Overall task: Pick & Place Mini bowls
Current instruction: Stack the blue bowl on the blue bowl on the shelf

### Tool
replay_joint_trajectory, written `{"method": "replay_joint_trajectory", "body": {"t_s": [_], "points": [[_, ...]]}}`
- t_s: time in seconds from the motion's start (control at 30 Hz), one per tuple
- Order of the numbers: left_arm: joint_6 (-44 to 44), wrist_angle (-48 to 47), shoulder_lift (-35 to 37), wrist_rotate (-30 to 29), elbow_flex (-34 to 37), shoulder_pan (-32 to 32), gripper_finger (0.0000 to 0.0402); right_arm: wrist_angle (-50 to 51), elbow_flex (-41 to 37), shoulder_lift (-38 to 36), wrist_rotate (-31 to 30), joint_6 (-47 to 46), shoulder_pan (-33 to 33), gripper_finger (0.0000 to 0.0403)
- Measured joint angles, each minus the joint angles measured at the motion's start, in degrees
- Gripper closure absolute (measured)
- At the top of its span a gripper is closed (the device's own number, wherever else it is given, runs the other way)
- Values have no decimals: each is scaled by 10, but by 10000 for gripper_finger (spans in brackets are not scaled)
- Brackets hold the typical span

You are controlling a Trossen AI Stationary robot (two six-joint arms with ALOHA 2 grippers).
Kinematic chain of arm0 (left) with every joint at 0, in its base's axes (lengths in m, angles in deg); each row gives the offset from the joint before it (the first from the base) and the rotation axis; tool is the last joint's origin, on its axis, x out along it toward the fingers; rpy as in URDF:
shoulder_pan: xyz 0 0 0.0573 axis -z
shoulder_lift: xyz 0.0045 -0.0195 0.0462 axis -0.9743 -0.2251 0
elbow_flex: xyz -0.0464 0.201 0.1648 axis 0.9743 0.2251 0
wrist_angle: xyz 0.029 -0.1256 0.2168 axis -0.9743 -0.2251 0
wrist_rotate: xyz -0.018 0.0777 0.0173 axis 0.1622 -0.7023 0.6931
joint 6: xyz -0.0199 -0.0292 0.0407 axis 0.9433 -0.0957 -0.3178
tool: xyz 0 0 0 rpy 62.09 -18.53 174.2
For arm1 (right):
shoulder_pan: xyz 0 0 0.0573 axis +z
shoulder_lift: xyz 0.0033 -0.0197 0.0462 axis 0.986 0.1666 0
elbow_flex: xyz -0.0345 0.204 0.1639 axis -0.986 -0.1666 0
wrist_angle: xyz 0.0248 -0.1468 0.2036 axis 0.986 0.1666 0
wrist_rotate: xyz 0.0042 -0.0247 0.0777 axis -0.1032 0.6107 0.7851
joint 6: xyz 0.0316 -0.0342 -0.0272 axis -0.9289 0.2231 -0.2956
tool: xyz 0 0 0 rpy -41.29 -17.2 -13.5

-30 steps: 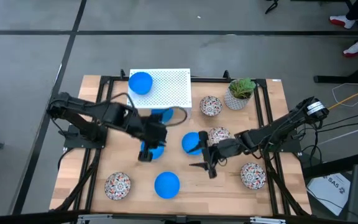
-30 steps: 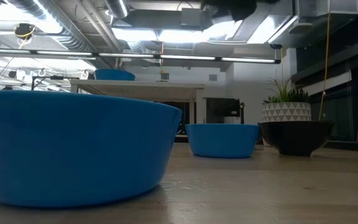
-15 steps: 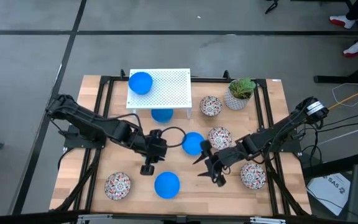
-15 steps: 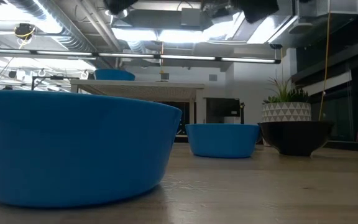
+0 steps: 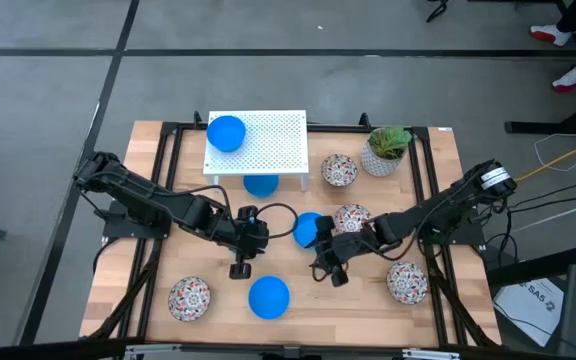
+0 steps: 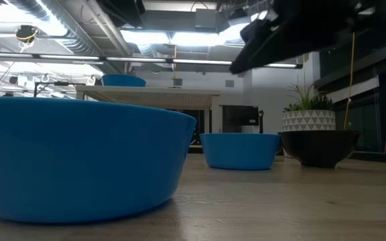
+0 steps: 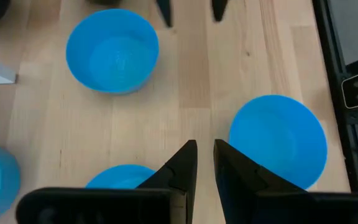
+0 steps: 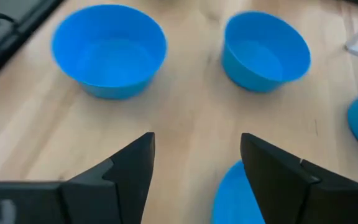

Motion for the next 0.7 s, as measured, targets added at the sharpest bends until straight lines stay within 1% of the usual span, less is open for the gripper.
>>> {"method": "replay_joint_trajectory", "body": {"t_s": [0.13, 0.3, 0.7], "points": [[0, -1, 0, 0, 0, 0, 351, 6, 0, 19, 6, -18, -21, 166], [0, -1, 0, 0, 0, 0, 354, 8, 0, 45, 51, -21, -43, 166], [-10, -2, 0, 1, 0, 0, 351, 27, 0, 71, 51, -52, -83, 166]]}}
